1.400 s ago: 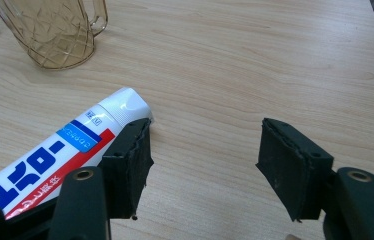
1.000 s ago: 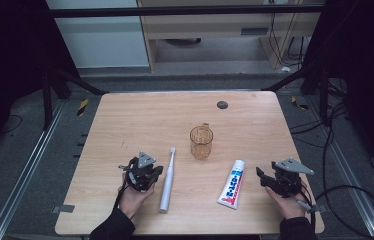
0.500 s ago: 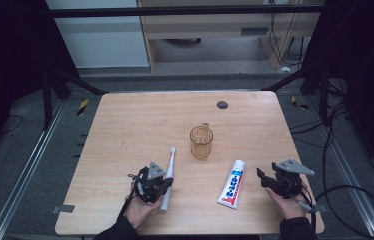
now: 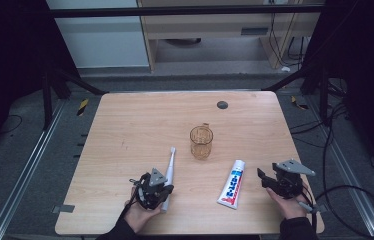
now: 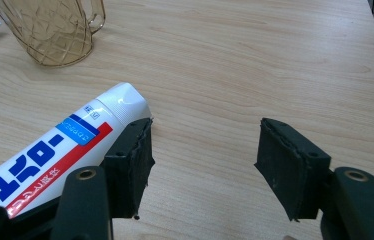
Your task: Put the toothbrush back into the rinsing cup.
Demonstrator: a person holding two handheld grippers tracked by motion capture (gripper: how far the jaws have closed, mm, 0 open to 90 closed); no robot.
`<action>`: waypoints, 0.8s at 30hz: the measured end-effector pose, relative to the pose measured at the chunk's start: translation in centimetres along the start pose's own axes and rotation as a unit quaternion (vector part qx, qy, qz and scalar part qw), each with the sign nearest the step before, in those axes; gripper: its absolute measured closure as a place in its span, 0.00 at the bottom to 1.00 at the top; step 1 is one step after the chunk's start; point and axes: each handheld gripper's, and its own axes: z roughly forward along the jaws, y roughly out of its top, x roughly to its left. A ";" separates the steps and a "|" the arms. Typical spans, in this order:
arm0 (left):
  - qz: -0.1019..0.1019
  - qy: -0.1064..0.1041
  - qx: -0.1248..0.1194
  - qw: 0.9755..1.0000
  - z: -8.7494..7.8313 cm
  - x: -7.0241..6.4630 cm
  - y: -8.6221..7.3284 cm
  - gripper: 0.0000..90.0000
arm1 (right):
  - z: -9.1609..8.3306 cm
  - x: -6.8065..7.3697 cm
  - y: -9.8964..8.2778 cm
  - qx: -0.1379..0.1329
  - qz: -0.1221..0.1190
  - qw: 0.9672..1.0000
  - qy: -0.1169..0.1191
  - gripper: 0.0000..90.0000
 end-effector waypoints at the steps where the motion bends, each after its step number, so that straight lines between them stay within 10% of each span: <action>1: 0.002 -0.002 0.001 1.000 -0.1 0.0 -0.1 1.00 | 0.0 0.0 0.0 0.000 0.000 1.000 0.000 0.43; 24: -0.003 -0.002 0.006 1.000 -1.2 0.4 -1.3 1.00 | 0.0 0.1 0.0 -0.002 -0.003 1.000 0.001 0.44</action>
